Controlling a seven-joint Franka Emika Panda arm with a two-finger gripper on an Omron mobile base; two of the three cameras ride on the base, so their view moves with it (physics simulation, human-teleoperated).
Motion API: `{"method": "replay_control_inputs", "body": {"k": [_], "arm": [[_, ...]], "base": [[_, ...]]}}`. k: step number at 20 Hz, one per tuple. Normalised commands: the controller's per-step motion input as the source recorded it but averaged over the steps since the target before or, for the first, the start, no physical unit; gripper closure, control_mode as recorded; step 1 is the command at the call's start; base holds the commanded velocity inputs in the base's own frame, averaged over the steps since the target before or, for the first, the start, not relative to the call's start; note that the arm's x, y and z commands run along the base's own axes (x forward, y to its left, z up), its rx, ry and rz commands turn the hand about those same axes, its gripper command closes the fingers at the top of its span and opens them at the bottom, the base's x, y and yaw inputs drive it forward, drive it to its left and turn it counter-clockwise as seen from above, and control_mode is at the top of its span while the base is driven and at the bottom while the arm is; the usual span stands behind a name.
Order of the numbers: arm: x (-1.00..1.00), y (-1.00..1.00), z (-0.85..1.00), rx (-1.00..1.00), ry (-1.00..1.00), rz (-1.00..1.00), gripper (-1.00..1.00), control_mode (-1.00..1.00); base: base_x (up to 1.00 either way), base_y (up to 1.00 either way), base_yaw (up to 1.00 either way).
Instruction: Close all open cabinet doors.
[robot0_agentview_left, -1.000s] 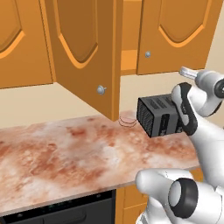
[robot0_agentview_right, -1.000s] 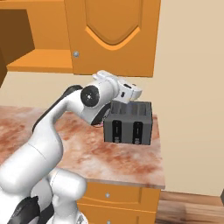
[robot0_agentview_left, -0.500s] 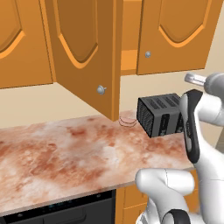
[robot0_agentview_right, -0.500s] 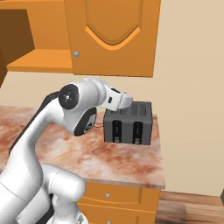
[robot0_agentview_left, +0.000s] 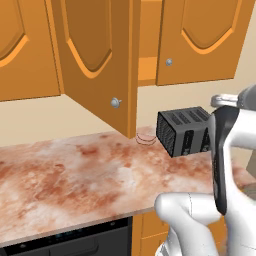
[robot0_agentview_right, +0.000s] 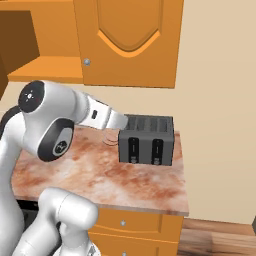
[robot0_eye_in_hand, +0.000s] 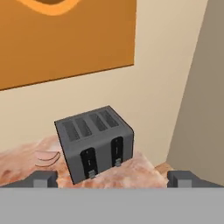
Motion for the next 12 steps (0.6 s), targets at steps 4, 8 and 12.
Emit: {"method": "replay_control_inputs", "body": {"k": [4, 8, 12], "arm": [[-0.65, 0.68, -0.37, -0.08, 0.04, 0.05, -1.00, -1.00], [-0.85, 0.61, -0.47, -0.12, 0.00, 0.15, -1.00, -1.00], [-0.68, 0.73, -0.42, -0.16, 0.00, 0.22, -1.00, -1.00]], "base": [[0.00, 0.00, 0.00], [0.00, 0.00, 0.00], [0.00, 0.00, 0.00]]}}
